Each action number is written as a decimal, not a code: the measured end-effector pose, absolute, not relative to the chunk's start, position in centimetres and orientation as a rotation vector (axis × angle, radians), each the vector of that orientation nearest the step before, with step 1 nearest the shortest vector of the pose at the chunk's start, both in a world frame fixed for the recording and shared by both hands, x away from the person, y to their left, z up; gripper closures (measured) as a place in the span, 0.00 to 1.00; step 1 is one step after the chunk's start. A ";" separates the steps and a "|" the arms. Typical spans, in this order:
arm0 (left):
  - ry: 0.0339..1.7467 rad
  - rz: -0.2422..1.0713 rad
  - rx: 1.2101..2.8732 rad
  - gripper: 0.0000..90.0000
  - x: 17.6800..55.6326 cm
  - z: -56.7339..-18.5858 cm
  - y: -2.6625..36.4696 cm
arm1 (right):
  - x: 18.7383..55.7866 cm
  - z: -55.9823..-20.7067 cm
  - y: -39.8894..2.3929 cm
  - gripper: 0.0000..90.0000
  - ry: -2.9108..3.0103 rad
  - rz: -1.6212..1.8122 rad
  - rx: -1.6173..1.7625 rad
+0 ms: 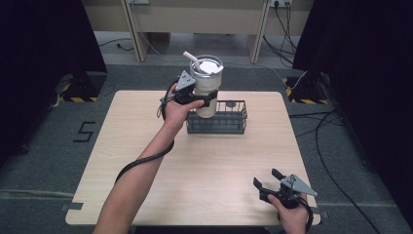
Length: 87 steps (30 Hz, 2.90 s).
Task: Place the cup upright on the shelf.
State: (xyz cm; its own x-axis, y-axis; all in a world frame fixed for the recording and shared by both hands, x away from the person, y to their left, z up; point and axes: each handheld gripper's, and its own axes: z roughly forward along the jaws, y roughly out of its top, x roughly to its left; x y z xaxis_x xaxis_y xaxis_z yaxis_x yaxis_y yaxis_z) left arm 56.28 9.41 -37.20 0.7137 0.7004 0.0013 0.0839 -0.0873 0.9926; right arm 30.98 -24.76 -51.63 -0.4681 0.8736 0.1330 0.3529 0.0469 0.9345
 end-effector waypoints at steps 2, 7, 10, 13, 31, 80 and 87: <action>0.652 0.587 1.603 0.11 56.7 -37.2 9.2 | 31.0 -51.6 -24.7 0.18 1.852 1.423 1.227; 0.660 0.589 1.618 0.11 57.2 -37.5 8.7 | 31.0 -51.6 -24.6 0.18 1.857 1.423 1.219; 0.669 0.587 1.619 0.11 57.4 -37.8 8.6 | 31.0 -51.6 -24.6 0.18 1.856 1.424 1.221; 0.681 0.592 1.628 0.11 57.8 -38.4 8.4 | 31.0 -51.6 -24.6 0.18 1.857 1.426 1.220; 0.741 0.562 1.662 0.11 58.6 -41.3 7.7 | 31.1 -51.7 -24.6 0.18 1.864 1.427 1.215; 0.708 0.531 1.667 0.10 57.3 -43.3 9.0 | 31.1 -51.6 -24.5 0.17 1.875 1.426 1.216; 0.708 0.525 1.670 0.11 56.9 -43.2 9.4 | 31.1 -51.6 -24.5 0.17 1.874 1.427 1.218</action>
State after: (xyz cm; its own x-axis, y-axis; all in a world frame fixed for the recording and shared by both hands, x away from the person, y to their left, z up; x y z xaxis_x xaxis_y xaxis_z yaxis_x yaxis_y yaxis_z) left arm 56.90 9.41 -43.23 0.7144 0.6989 -0.0335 0.1708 -0.1277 0.9770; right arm 31.13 -24.49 -51.65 -0.4851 0.8643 0.1328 0.3578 0.0577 0.9320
